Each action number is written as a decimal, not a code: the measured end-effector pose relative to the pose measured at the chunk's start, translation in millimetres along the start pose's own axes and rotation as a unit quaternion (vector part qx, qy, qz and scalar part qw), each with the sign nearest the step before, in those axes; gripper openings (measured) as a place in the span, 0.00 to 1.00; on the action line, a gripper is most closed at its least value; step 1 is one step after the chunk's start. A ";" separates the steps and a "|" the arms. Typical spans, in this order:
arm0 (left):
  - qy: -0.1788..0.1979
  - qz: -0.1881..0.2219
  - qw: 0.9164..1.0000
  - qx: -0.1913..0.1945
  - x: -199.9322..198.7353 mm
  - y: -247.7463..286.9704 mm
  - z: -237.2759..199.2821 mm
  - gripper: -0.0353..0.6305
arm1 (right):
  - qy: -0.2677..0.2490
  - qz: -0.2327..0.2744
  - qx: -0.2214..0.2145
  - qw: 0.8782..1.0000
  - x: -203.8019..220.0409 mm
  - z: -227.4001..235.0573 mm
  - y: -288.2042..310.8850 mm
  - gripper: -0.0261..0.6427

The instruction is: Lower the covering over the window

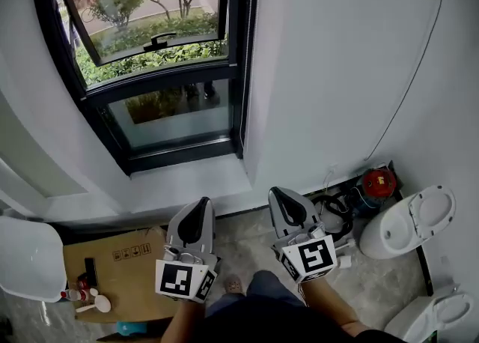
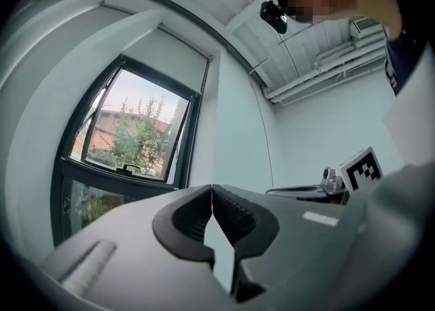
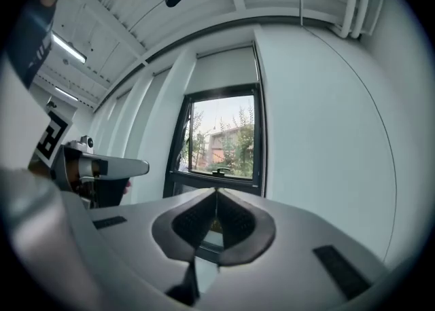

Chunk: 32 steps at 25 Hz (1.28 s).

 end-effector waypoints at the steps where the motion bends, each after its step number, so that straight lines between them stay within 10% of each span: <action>1: -0.001 -0.003 1.000 0.003 3.3 7.2 -3.3 0.04 | 0.000 0.000 0.004 1.000 1.2 6.0 6.8 0.06; 22: -0.040 0.015 0.998 0.047 28.3 234.6 -22.2 0.04 | -0.028 0.061 -0.026 0.997 2.3 165.9 187.5 0.06; 32: -0.002 0.016 0.997 0.072 32.3 302.8 -34.3 0.04 | -0.017 0.067 0.004 0.998 3.6 190.2 218.5 0.06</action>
Point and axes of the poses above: the fingertips, and each gripper's own axes: y forward along the fingers, z to its right, x out of its underside, the point moved 3 cm from there along -y, backward along the fingers, and after that the axes turned 9 degrees about -x, right-handed, at the moved point
